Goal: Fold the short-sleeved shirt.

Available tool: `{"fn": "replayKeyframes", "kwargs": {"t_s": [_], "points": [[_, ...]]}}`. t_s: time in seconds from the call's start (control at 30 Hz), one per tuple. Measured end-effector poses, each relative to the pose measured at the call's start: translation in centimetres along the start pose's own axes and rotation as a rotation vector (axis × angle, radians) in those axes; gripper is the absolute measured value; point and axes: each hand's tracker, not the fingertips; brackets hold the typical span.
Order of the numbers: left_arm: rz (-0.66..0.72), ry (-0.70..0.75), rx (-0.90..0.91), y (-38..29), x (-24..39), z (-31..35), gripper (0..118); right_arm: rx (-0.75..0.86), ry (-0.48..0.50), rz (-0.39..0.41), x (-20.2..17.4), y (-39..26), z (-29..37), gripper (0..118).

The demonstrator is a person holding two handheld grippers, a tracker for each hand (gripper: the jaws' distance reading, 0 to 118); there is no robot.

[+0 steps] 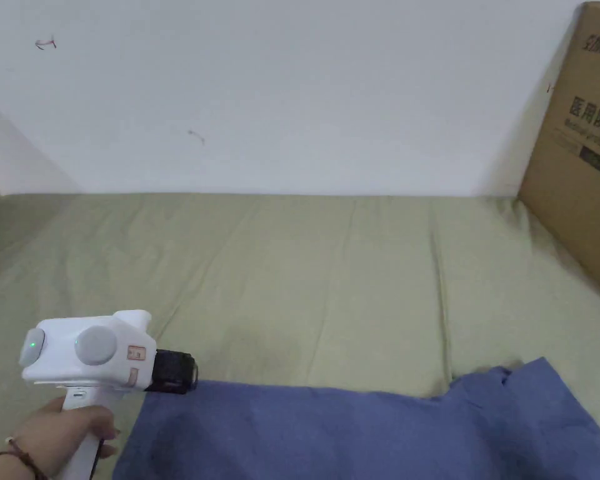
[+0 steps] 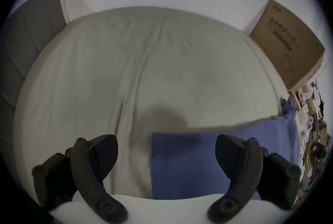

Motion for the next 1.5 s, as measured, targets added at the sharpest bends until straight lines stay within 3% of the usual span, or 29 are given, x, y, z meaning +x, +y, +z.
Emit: {"fn": "replayKeyframes", "kwargs": {"t_s": [0.1,0.13,0.17,0.2,0.23,0.27,0.3,0.33,0.37,0.4,0.53,0.6,0.63,0.67,0.73,0.77,0.8,0.87,1.07,1.27,1.5], "points": [[-0.07,0.001,-0.141,-1.1,0.9,-1.3,93,0.004,-0.029,-0.005,1.3,1.7,-1.5,0],[-0.162,0.053,-0.085,-1.3,1.4,-0.2,89,0.005,-0.035,0.009,1.7,2.6,-2.1,0],[-0.17,0.02,-0.042,-1.4,1.6,1.0,89,0.009,-0.043,0.025,2.0,3.4,-2.7,0],[-0.149,0.012,0.004,-1.4,1.6,2.5,64,0.009,-0.062,0.044,2.2,4.3,-3.4,0],[-0.149,0.024,0.046,-1.4,2.6,4.7,24,0.009,-0.074,0.058,2.4,5.2,-4.2,0],[-0.128,-0.068,0.105,-1.4,2.7,6.8,0,0.007,-0.066,0.064,3.1,6.5,-5.4,0],[-0.113,-0.113,0.124,-1.5,2.8,8.2,0,0.008,-0.063,0.067,3.4,7.4,-6.2,8],[-0.112,-0.12,0.137,-1.5,3.1,9.8,0,0.011,-0.061,0.062,3.7,8.5,-7.4,39],[-0.136,-0.103,0.142,-0.9,2.5,9.9,0,-0.025,-0.066,0.048,4.0,9.8,-9.2,99],[-0.149,-0.099,0.148,-0.9,2.5,10.8,0,-0.079,-0.08,0.037,5.4,10.9,-11.3,118],[-0.193,-0.093,0.147,-1.2,3.5,13.3,0,-0.114,-0.131,-0.03,7.0,13.9,-17.6,115],[-0.164,-0.125,0.118,-1.3,3.5,13.7,0,-0.208,-0.142,0.001,8.1,14.5,-20.9,115],[-0.164,-0.127,0.116,-1.6,3.7,13.7,0,-0.257,-0.192,0.018,8.5,14.5,-22.0,113],[-0.169,-0.126,0.109,-1.6,3.7,13.7,0,-0.304,-0.255,0.023,7.1,14.1,-22.3,104],[-0.193,-0.105,0.108,-1.6,3.9,13.7,0,-0.335,-0.218,0.037,6.6,13.4,-22.1,65],[-0.203,-0.097,0.105,-1.9,4.1,13.8,0,-0.3,-0.273,0.113,5.8,13.2,-21.2,26],[-0.202,-0.095,0.105,-1.9,4.1,14.0,0,-0.263,-0.293,0.177,5.1,13.1,-20.0,0],[-0.19,-0.109,0.108,-1.8,4.0,14.9,0,-0.205,-0.194,0.143,4.3,13.7,-16.7,0],[-0.182,-0.1,0.217,-2.3,4.4,22.0,0,0.024,-0.093,0.111,1.3,16.2,-3.1,0],[-0.152,-0.142,0.363,-2.9,5.1,32.4,0,0.192,-0.073,0.158,-3.0,16.8,9.9,0],[-0.131,-0.163,0.556,-1.9,5.8,42.9,0,0.334,-0.058,0.159,-5.6,20.6,19.2,0]]}}
